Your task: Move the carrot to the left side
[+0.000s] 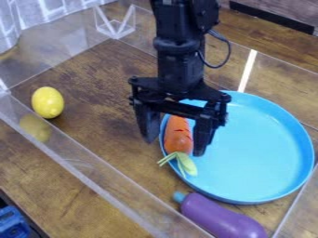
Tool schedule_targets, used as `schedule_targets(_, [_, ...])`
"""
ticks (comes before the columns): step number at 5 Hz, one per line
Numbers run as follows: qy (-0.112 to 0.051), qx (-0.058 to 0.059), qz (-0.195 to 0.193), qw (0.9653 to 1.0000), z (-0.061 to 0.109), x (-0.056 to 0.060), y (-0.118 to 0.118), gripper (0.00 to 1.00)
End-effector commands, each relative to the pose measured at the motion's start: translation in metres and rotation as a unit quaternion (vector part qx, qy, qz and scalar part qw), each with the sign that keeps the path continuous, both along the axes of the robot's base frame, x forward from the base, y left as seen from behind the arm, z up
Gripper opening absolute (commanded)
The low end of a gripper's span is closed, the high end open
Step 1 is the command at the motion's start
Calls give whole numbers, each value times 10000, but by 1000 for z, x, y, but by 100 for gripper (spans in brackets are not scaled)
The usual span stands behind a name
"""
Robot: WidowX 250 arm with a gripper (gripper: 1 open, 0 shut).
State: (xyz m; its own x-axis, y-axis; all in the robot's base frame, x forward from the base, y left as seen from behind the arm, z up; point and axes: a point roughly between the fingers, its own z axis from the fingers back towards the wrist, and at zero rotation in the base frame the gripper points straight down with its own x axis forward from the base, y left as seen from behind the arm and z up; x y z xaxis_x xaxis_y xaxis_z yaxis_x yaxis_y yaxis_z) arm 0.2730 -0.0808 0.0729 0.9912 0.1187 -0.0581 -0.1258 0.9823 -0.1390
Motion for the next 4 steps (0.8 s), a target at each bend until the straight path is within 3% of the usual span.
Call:
schedule_targets(1, [-450, -94, 175, 9988, 30, 4, -5, 100])
schedule_targets(2, [-566, -161, 265, 9979, 34, 7, 2, 100])
schedule_targets(4, [-633, -210, 403, 9970, 36, 7, 6, 100])
